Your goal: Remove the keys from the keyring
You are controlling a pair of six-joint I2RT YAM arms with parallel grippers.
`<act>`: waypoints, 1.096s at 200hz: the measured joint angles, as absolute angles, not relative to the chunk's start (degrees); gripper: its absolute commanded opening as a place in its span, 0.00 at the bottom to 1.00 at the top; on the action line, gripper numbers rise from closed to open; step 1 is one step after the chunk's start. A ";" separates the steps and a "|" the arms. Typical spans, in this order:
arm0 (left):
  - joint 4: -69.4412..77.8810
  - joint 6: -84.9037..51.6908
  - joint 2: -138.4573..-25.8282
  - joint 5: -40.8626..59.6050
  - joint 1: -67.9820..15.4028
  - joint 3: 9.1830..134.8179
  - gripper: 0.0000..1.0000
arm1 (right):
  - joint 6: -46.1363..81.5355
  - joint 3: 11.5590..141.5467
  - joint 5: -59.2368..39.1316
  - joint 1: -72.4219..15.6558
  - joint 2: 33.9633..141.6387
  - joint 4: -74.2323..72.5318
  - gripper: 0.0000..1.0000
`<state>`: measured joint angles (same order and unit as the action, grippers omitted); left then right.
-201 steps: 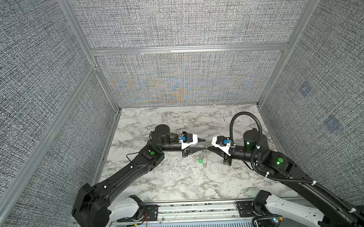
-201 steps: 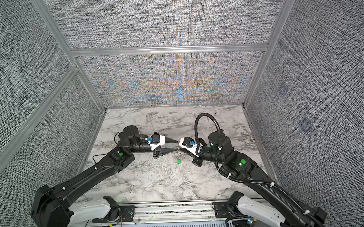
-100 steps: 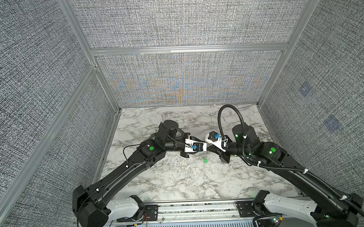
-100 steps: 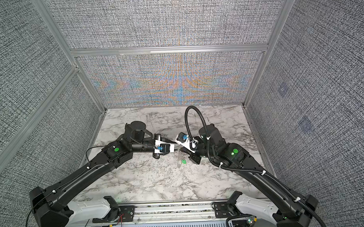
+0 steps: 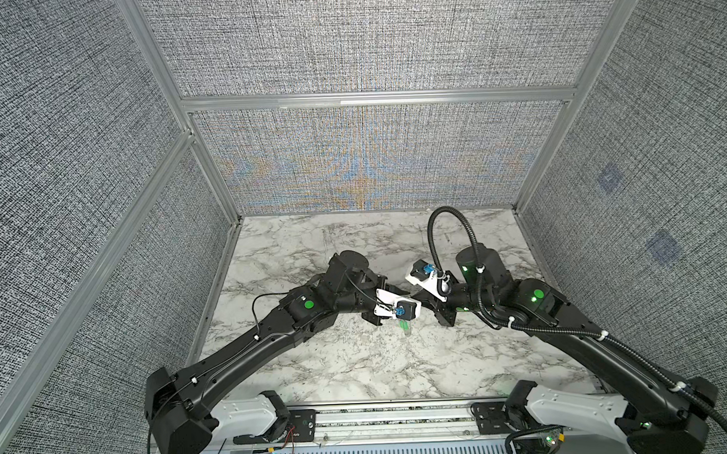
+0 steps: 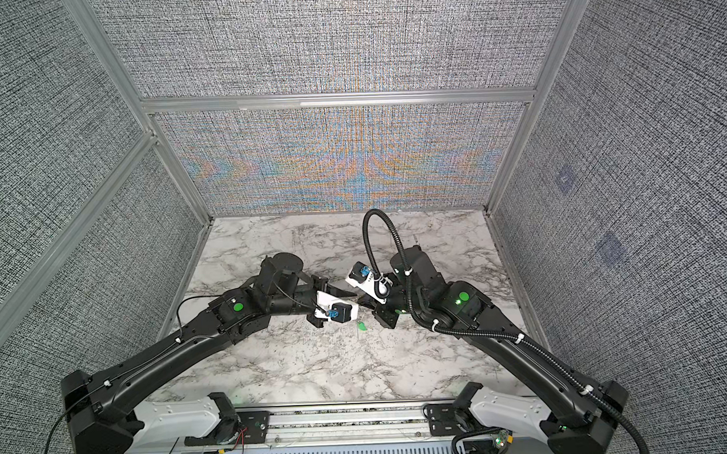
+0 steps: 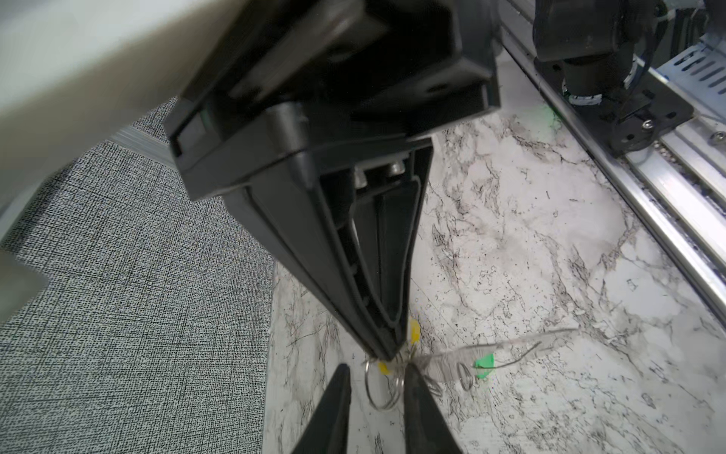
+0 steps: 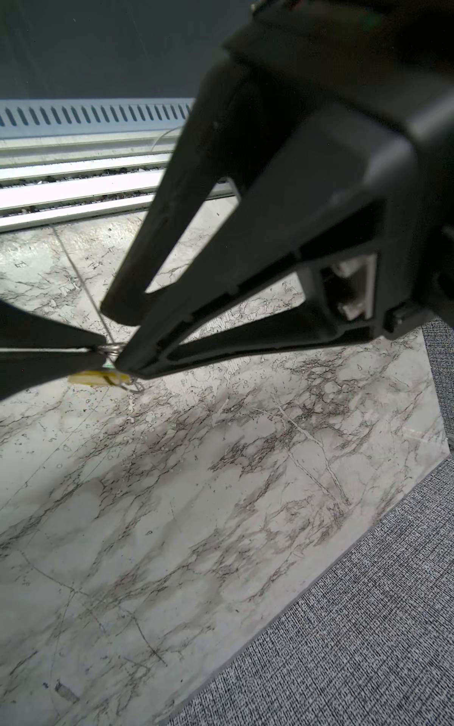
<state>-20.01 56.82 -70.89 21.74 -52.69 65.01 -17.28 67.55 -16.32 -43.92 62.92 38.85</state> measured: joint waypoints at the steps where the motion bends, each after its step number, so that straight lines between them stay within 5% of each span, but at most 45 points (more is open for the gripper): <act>1: -20.03 56.82 -70.91 21.65 -52.73 65.01 0.24 | -17.28 67.55 -16.32 -43.92 62.94 38.87 0.00; 140: -21.74 55.37 -72.60 14.70 -55.07 66.15 0.00 | -17.34 68.25 -14.15 -44.93 63.77 40.66 0.00; 165: -20.23 53.54 -71.90 15.92 -54.96 65.30 0.00 | -17.34 66.89 -13.65 -44.97 61.82 39.38 0.19; 219: -17.19 46.61 -70.61 21.82 -52.25 63.31 0.00 | -17.52 61.25 -8.97 -44.99 54.57 33.61 0.35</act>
